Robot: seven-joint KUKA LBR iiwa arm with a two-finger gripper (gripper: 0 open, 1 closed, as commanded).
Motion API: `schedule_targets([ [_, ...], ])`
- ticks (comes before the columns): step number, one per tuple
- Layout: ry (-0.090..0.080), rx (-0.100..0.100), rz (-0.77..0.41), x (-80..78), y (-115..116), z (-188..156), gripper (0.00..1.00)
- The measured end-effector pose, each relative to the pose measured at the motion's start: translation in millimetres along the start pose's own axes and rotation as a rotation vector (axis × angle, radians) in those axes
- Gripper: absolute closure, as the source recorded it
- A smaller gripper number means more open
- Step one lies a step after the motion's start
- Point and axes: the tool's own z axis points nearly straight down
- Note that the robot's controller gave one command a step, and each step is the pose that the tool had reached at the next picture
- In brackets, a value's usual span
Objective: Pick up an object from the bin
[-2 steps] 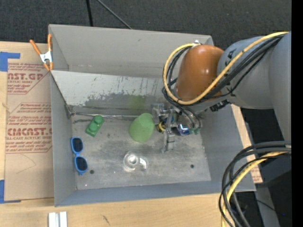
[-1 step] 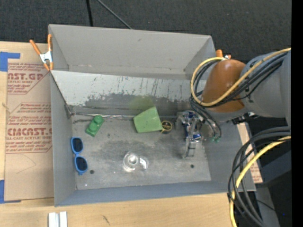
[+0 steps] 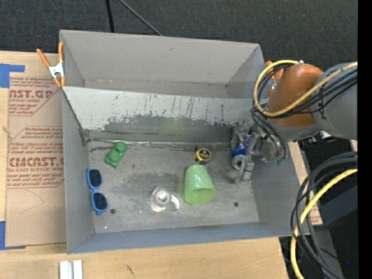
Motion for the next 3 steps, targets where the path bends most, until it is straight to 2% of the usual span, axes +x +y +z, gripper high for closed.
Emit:
schedule_targets([
  [1, -0.006, -0.002, -0.003, -2.0, 3, -3, 1.0],
  [2, 0.004, 0.016, -0.014, 4.6, 4, -128, 1.0],
  [3, 0.0, 0.018, 0.11, 7.2, -10, -325, 1.0],
])
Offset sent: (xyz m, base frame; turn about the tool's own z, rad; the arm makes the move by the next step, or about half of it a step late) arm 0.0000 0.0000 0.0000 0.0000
